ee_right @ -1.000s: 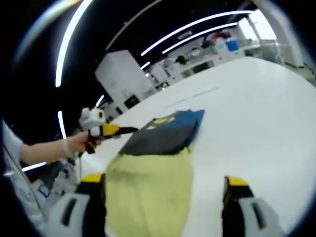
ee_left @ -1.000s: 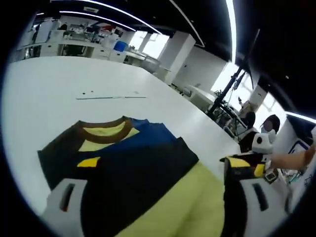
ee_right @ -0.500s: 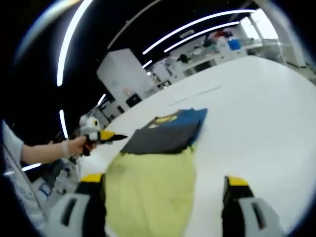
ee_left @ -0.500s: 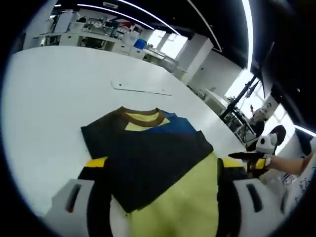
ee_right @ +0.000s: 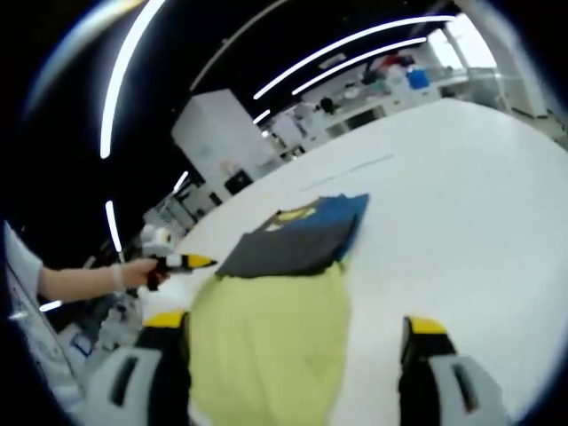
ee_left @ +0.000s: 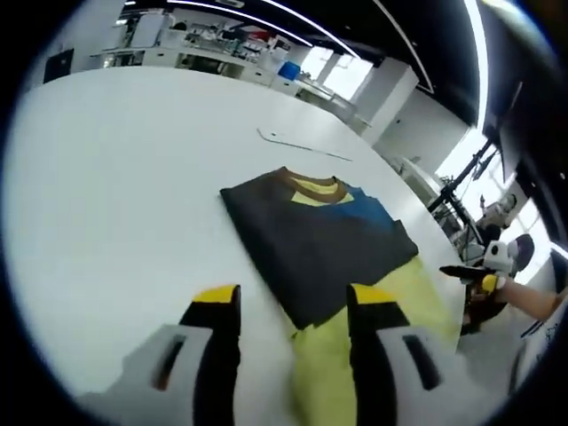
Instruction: Fold the garment on the visible template until the final outline fits inside the template.
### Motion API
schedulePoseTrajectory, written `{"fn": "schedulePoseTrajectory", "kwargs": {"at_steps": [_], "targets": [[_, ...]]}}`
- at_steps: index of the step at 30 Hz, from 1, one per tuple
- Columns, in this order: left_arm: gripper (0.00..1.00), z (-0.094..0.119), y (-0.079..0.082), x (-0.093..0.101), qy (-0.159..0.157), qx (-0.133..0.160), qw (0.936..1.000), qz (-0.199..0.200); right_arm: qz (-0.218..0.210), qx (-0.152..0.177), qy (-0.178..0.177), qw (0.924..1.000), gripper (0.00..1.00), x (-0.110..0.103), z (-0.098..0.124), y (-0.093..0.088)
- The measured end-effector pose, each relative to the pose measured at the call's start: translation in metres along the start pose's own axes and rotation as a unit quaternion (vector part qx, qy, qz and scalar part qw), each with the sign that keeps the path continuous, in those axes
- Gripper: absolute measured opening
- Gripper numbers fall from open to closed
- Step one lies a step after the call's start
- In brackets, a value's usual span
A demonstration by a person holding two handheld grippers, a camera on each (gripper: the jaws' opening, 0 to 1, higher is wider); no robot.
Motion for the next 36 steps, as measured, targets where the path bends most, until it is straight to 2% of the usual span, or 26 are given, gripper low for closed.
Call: {"fn": "schedulePoseTrajectory", "kwargs": {"at_steps": [2,5,10,13,22,27,36], "targets": [[0.31,-0.002,-0.005,0.004,0.006,-0.007,0.9999,0.004,0.0,-0.001,0.0,1.0,0.99,0.0,0.0,-0.001],[0.22,0.004,-0.01,-0.004,0.007,-0.023,0.9997,0.001,-0.001,0.0,0.001,1.0,0.99,-0.001,-0.001,-0.001],[0.2,0.008,-0.022,-0.001,0.01,-0.045,0.9988,-0.017,-0.002,-0.001,0.001,1.0,0.99,-0.002,-0.002,-0.001],[0.2,0.005,-0.023,-0.003,0.013,-0.052,0.9983,-0.025,-0.002,-0.001,0.0,1.0,0.99,-0.002,-0.002,-0.002],[0.15,-0.003,-0.023,-0.008,0.006,-0.05,0.9984,-0.024,-0.005,-0.004,-0.003,1.0,0.99,-0.002,-0.001,-0.004],[0.01,-0.008,-0.028,0.0,0.005,-0.052,0.9983,-0.026,-0.008,-0.004,-0.005,1.0,0.99,-0.002,0.001,-0.005],[0.0,-0.001,-0.024,-0.001,0.022,-0.03,0.9992,-0.014,-0.007,-0.006,-0.005,0.9999,0.99,-0.003,0.001,-0.006]]}}
Point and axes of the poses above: the point that each gripper's makers call its tool centre point, and the gripper's own axes: z roughly backward along the fingers, x roughly to its right, y roughly out of its top, the point moved 6 cm from there along z, roughly backward along the fingers, and after that the axes turned 14 degrees about z, right-handed, at the moved point
